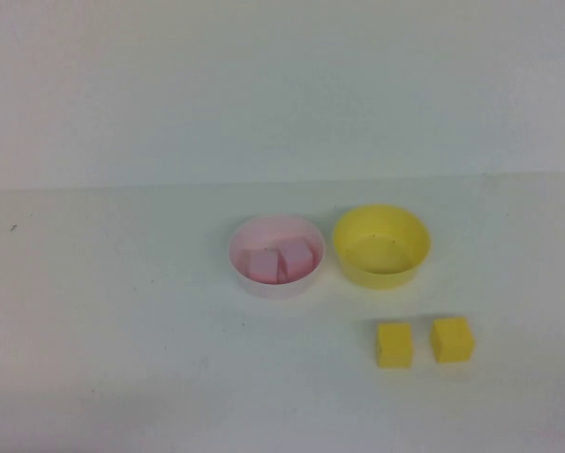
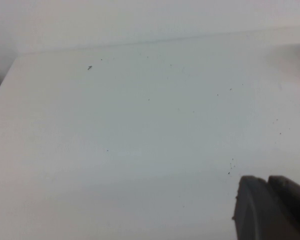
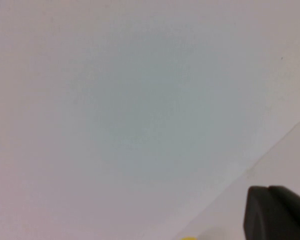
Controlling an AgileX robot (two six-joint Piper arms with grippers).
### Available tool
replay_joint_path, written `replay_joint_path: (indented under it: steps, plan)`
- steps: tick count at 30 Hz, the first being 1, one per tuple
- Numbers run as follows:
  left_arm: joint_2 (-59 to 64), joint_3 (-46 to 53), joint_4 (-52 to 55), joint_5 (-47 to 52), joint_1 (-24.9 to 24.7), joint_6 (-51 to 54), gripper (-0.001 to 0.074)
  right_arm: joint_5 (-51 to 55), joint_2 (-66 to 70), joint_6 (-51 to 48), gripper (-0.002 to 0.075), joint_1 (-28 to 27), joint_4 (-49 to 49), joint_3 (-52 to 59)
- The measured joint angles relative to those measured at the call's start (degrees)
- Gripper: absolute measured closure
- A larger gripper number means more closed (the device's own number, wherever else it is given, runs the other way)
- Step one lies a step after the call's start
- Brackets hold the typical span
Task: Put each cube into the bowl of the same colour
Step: Pick up all the yellow cubes and place them in the yellow bowl
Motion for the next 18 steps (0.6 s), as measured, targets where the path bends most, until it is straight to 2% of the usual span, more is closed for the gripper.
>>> replay_joint_path:
  steps: [3, 8, 12, 15, 18]
  plan:
    - [0.0, 0.0, 0.0, 0.0, 0.0, 0.01, 0.0735, 3.22, 0.0, -4.27, 0.0728, 0.0, 1.56, -3.02]
    - [0.0, 0.0, 0.0, 0.0, 0.0, 0.01, 0.0735, 12.27, 0.75, -23.36, 0.0728, 0.0, 1.79, -12.75]
    - [0.0, 0.0, 0.0, 0.0, 0.0, 0.01, 0.0735, 23.35, 8.39, -37.29, 0.0728, 0.0, 1.15, -21.56]
    - [0.0, 0.0, 0.0, 0.0, 0.0, 0.01, 0.0735, 33.08, 18.19, -42.26, 0.0728, 0.0, -3.07, -29.44]
    - [0.0, 0.0, 0.0, 0.0, 0.0, 0.01, 0.0735, 41.91, 29.15, -40.64, 0.0728, 0.0, -12.16, -37.22]
